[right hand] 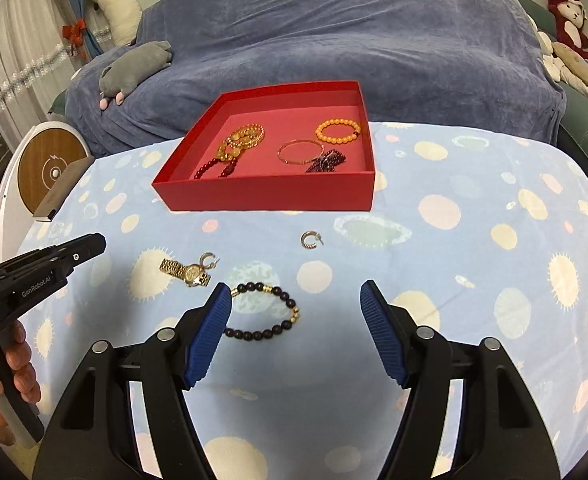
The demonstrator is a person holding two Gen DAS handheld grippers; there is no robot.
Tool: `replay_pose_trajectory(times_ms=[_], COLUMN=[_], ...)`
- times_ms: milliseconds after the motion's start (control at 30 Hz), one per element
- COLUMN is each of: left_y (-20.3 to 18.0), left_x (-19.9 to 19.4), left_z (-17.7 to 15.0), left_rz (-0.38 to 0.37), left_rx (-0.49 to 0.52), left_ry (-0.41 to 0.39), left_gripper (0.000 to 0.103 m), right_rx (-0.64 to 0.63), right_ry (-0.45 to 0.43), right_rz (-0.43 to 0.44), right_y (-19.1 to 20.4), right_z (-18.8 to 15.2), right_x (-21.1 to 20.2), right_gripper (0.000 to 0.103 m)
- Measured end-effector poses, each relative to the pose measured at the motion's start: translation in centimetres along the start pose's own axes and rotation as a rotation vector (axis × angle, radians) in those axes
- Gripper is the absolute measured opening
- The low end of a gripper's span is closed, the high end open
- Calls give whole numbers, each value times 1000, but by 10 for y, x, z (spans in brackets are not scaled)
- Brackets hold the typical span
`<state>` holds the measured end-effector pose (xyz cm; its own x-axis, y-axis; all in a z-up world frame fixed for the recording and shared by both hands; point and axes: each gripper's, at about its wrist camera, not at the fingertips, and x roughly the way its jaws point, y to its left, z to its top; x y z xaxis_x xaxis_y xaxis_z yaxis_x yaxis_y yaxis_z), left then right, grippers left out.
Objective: Organize jewelry
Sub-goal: 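Move the right gripper to the black bead bracelet while the left moves toward the gold watch, then close the right gripper on the black-and-gold bead bracelet while the left hovers over the watch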
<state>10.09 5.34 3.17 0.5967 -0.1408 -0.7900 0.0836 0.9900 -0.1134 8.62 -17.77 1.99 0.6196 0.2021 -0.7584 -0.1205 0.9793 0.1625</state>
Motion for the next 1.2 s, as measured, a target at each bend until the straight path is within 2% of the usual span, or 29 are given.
replay_pose_trajectory(times_ms=[233,500,733,800,900,967,1133,1200], left_y=[1,-12,-16,-17,-18,-18,-20,-22], left_x=[12,24,29,32,36,38,42,44], left_z=[-10,-16,-18,-17,-17,-17,-17,-17], left_rz=[-3,-19,-42,-49,-50,-51,-68,-78], left_rx=[6,37,33,28,34,34,28,35], left_ry=[24,47,58,60,63,65,75,75], left_gripper=[14,14,15,19,20,20,20,21], right_rx=[-56,-53,-19,-32,-59,-81,-91,-91], right_ry=[35,54,72,75,92,81,85,86], right_rz=[-28,-15,-20,-28,-41,-59,-64,-69], right_y=[16,17,6,8,10,13,10,8], right_z=[-23,-18,-12,-13,-16,-18,-20,-21], right_x=[23,44,55,58,64,64,62,60], right_gripper=[63,58,38,35,23,21,9,8])
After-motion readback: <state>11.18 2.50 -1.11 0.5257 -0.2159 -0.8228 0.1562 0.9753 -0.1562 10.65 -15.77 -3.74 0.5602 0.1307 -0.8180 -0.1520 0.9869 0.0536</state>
